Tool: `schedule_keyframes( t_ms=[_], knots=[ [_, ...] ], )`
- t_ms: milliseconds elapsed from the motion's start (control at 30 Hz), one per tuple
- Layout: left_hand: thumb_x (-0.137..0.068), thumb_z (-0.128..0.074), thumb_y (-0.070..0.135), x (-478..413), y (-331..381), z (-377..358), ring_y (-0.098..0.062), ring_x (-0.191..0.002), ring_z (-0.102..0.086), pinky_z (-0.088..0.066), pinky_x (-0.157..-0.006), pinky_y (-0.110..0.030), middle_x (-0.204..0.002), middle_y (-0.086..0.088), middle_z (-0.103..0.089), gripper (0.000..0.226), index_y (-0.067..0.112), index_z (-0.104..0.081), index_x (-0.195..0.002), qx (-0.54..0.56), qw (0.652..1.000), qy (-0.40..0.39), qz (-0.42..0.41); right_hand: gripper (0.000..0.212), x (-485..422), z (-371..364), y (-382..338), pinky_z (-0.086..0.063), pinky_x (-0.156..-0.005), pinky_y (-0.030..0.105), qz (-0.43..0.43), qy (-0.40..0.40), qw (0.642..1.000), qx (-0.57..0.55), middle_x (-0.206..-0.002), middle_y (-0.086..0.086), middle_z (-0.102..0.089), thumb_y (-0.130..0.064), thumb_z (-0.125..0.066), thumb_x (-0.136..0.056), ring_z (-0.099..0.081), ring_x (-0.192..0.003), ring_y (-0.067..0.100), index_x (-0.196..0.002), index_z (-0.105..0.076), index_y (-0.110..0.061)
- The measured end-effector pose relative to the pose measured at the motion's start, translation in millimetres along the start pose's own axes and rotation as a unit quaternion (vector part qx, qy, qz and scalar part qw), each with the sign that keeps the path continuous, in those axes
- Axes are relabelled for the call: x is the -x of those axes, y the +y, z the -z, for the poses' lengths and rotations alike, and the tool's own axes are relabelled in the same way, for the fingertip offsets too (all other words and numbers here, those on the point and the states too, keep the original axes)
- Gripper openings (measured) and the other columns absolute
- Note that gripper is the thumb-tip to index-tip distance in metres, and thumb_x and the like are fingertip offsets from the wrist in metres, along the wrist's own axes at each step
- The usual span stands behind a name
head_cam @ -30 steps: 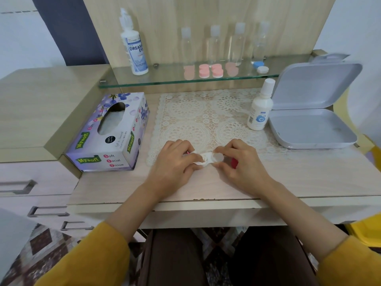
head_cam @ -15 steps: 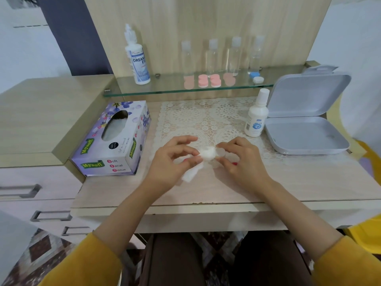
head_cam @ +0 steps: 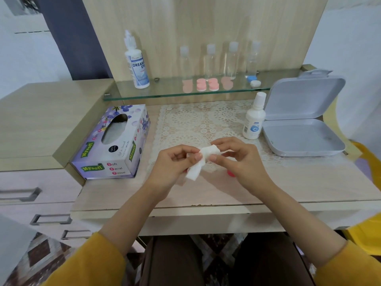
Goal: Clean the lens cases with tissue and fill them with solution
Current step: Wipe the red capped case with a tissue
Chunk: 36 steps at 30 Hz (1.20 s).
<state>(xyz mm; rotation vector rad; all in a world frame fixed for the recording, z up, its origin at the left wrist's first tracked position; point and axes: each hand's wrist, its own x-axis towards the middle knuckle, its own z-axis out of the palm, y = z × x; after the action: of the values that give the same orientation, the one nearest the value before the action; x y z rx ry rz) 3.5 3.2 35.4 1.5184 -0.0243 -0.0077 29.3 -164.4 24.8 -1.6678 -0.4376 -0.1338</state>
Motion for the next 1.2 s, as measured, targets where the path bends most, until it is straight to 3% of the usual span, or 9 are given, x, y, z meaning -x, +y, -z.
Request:
schedule_keyframes(
  t_ms=[167,267,333,467,567,667,733,1033,1200],
  knots=[
    [-0.067,-0.065,0.021,1,3,-2,-0.014,-0.077,-0.065,-0.051,-0.078,-0.031,-0.075,0.004,-0.071,0.026,0.017,-0.068,-0.093,0.013,1.0,0.007,0.001,0.008,3,1,-6,-0.049,-0.082,0.025,0.014,0.008,0.998,-0.056,-0.091,-0.005,-0.069,-0.012,-0.066,-0.068,-0.064,-0.089,0.012,-0.068,-0.063,-0.019],
    [-0.066,-0.066,0.017,2,5,0,-0.026,-0.091,-0.065,-0.047,-0.092,-0.043,-0.067,0.005,-0.069,0.031,0.02,-0.066,-0.097,0.007,1.0,0.006,-0.004,0.008,2,9,-13,-0.048,-0.071,0.019,0.02,0.057,0.997,-0.045,-0.072,-0.009,-0.067,-0.011,-0.061,-0.068,-0.062,-0.072,0.005,-0.067,-0.058,-0.018],
    [-0.061,-0.069,0.019,2,5,0,-0.029,-0.093,-0.064,-0.047,-0.092,-0.045,-0.076,-0.002,-0.071,0.038,0.023,-0.065,-0.098,0.008,1.0,0.003,-0.005,0.009,1,15,-15,-0.043,-0.065,0.01,0.06,0.092,0.993,0.038,-0.064,-0.012,-0.06,-0.013,-0.062,-0.068,-0.056,-0.063,-0.002,-0.069,-0.055,-0.018],
    [-0.052,-0.073,0.025,4,1,-3,-0.031,-0.095,-0.064,-0.051,-0.084,-0.036,-0.093,-0.013,-0.069,0.051,0.022,-0.06,-0.102,0.013,1.0,0.009,0.006,0.008,-1,19,-12,-0.04,-0.068,0.006,0.196,0.097,0.949,0.229,-0.069,-0.009,-0.059,-0.016,-0.062,-0.072,-0.053,-0.071,0.002,-0.076,-0.061,-0.01],
    [-0.056,-0.073,0.02,4,-5,-6,-0.029,-0.094,-0.066,-0.054,-0.081,-0.026,-0.092,-0.01,-0.071,0.042,0.014,-0.062,-0.096,0.012,1.0,0.011,0.009,0.005,-4,14,-3,-0.041,-0.068,0.017,0.282,0.081,0.907,0.303,-0.07,0.008,-0.063,-0.002,-0.067,-0.069,-0.051,-0.071,0.011,-0.075,-0.066,0.0],
    [-0.063,-0.073,0.01,5,-9,-9,-0.028,-0.091,-0.066,-0.054,-0.085,-0.027,-0.092,-0.011,-0.07,0.032,0.013,-0.065,-0.094,0.009,1.0,0.013,0.003,0.006,-4,9,8,-0.043,-0.074,0.028,0.328,0.064,0.887,0.318,-0.068,0.007,-0.062,-0.007,-0.065,-0.075,-0.05,-0.073,0.014,-0.072,-0.069,-0.003],
    [-0.067,-0.072,0.004,6,-11,-10,-0.025,-0.089,-0.067,-0.054,-0.084,-0.027,-0.092,-0.012,-0.07,0.029,0.012,-0.066,-0.094,0.009,1.0,0.017,-0.001,0.007,-4,9,13,-0.043,-0.076,0.033,0.333,0.056,0.886,0.316,-0.067,0.007,-0.062,-0.008,-0.065,-0.075,-0.05,-0.072,0.015,-0.07,-0.07,-0.004],
    [-0.071,-0.07,-0.004,4,-13,-11,-0.014,-0.081,-0.068,-0.054,-0.079,-0.021,-0.085,-0.005,-0.071,0.028,0.011,-0.065,-0.095,0.003,0.999,0.031,-0.014,0.011,1,9,16,-0.04,-0.067,0.027,0.33,0.042,0.887,0.319,-0.073,0.004,-0.063,-0.016,-0.065,-0.078,-0.047,-0.074,0.017,-0.073,-0.072,-0.009],
    [-0.07,-0.07,-0.004,3,-16,-10,-0.016,-0.083,-0.068,-0.054,-0.078,-0.021,-0.084,0.0,-0.072,0.028,0.012,-0.066,-0.092,0.009,0.999,0.038,-0.012,0.02,7,10,18,-0.04,-0.068,0.013,0.276,0.047,0.915,0.289,-0.088,0.013,-0.06,-0.02,-0.063,-0.077,-0.052,-0.079,0.013,-0.079,-0.067,-0.001]
  ],
)
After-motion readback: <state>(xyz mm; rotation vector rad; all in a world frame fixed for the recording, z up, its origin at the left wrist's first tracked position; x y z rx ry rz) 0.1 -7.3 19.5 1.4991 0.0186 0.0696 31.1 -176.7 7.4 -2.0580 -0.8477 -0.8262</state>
